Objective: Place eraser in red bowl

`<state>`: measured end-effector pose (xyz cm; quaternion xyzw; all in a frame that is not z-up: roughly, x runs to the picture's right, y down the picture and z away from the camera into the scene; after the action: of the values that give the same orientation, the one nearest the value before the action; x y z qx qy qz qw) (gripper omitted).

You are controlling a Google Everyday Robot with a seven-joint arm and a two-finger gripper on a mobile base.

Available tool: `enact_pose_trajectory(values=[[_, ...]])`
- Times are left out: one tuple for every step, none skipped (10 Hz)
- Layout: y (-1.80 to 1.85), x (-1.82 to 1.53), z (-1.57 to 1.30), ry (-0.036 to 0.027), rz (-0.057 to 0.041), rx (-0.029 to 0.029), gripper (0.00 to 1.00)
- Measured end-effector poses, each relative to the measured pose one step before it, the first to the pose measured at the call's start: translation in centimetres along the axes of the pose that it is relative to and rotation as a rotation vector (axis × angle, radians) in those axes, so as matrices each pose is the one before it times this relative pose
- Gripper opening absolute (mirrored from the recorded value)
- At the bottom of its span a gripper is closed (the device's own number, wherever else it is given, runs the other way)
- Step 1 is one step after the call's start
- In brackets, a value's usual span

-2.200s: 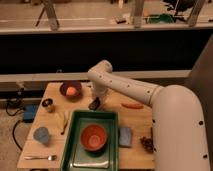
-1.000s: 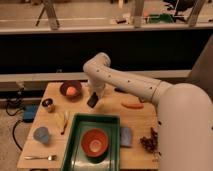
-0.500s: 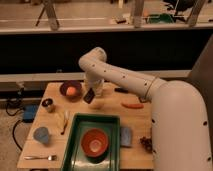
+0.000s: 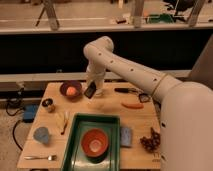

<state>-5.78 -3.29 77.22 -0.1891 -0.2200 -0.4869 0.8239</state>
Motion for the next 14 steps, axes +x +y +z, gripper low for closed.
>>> enact_pose_trajectory(values=[[0.226,-0.248,-2.417,-0.00975,-0.00597,0.00016,0.02],[0.441,-0.343,-1.881,-0.01082,-0.00589,0.00596,0.02],[0.860,-0.228,-1.297,-0.01710,-0.00351,0.00277,0.02],[1.456,-0.277,-1.296,-0.02620,-0.00694,0.00971,0.02],[1.500,-0.203,-0.725,-0.01844,0.00031,0.00435,0.02],[0.979,-0.129,-0.129,0.00331,0.00172,-0.00438,0.02],[0.419,0.126,0.472,0.00490,0.00005,-0.00250,0.02],[-0.005,0.044,0.793,-0.00031,-0.00320,0.00086,0.02],[-0.206,-0.436,0.506,-0.00460,-0.00570,0.00270,0.02],[0.307,-0.694,0.149,-0.01043,0.00161,0.00183,0.02],[0.666,-0.436,-0.340,-0.00567,0.00423,0.00164,0.02],[1.284,0.059,-0.063,0.00039,-0.00682,-0.00215,0.02],[0.775,0.142,0.048,0.00163,-0.00523,0.00003,0.02],[0.459,-0.140,0.375,-0.00135,-0.00949,0.00000,0.02]])
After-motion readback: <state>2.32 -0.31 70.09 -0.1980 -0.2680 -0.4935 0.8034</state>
